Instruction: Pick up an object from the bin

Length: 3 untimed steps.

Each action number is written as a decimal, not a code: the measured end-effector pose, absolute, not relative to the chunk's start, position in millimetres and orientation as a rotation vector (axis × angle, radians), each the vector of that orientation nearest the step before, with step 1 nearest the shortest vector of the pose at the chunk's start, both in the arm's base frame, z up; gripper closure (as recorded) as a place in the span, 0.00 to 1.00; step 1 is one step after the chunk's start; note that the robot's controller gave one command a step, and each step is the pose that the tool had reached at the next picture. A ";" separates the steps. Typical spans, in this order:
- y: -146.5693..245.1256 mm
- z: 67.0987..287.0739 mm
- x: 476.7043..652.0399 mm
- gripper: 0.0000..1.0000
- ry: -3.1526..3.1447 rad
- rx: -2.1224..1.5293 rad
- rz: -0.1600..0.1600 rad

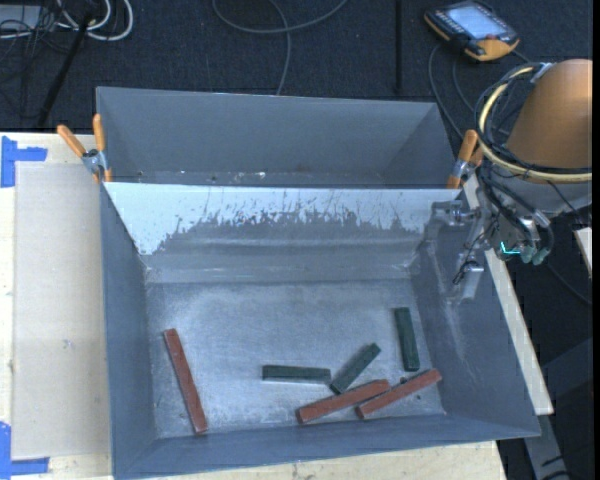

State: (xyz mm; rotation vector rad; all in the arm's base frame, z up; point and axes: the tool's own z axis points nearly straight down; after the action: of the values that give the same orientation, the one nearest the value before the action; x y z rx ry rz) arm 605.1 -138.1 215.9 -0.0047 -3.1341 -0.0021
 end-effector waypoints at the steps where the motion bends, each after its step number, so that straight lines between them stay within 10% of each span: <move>1: -137.6 220.8 606.6 0.00 -3.142 -0.001 0.000; 3: -106.4 126.9 550.3 0.00 -3.140 -0.061 -0.001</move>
Offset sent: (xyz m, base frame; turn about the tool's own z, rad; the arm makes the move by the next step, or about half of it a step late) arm -0.1048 0.0183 -0.1013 -0.1119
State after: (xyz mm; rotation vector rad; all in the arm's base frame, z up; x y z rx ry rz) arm 550.3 -106.4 126.9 -0.0609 -3.1401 -0.0005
